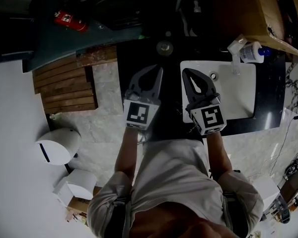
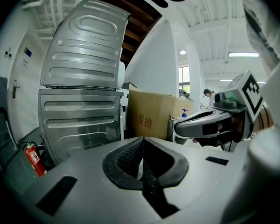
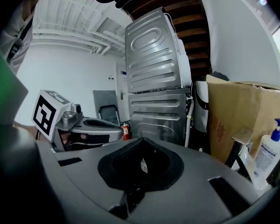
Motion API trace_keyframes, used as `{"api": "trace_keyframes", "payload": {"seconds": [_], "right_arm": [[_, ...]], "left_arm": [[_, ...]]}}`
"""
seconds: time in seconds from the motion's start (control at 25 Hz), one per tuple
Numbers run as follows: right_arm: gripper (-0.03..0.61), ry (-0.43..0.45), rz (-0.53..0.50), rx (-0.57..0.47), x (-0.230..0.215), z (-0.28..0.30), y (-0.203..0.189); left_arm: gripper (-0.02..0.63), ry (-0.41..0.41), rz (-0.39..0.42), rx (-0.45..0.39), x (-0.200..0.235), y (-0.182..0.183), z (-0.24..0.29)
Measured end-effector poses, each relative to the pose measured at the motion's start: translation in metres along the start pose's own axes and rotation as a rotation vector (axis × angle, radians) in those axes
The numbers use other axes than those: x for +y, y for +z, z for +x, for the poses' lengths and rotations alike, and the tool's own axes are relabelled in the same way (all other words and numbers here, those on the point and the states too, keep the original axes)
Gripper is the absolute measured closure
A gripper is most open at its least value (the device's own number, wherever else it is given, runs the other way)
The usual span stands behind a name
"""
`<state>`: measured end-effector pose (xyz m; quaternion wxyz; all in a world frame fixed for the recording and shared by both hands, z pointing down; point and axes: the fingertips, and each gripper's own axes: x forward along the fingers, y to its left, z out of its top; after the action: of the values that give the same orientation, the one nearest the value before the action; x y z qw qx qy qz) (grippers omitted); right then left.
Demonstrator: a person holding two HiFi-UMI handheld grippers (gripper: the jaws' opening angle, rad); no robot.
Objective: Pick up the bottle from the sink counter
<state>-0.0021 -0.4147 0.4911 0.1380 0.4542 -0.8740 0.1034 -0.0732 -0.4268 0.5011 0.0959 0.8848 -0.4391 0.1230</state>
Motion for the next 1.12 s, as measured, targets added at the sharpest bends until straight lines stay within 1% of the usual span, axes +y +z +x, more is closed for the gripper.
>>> {"api": "trace_keyframes", "payload": {"seconds": [0.2,0.32,0.44,0.72,1.12], "right_arm": [[0.581,-0.003,0.007,0.018,-0.006,0.008,-0.011],[0.581,0.003,0.012,0.027,-0.006,0.015,-0.017],[0.581,0.009,0.020,0.034,-0.006,0.021,-0.024],[0.581,0.020,0.030,0.058,-0.006,0.032,-0.041],[0.581,0.045,0.046,0.091,-0.003,0.045,-0.059]], "left_arm": [[0.611,-0.002,0.010,0.024,0.006,-0.012,0.009],[0.611,-0.003,0.030,0.036,0.012,-0.022,0.014],[0.611,0.012,0.011,0.037,0.015,-0.028,0.020],[0.609,0.022,0.034,0.065,0.021,-0.051,0.035],[0.609,0.018,0.021,0.115,0.027,-0.078,0.052]]}}
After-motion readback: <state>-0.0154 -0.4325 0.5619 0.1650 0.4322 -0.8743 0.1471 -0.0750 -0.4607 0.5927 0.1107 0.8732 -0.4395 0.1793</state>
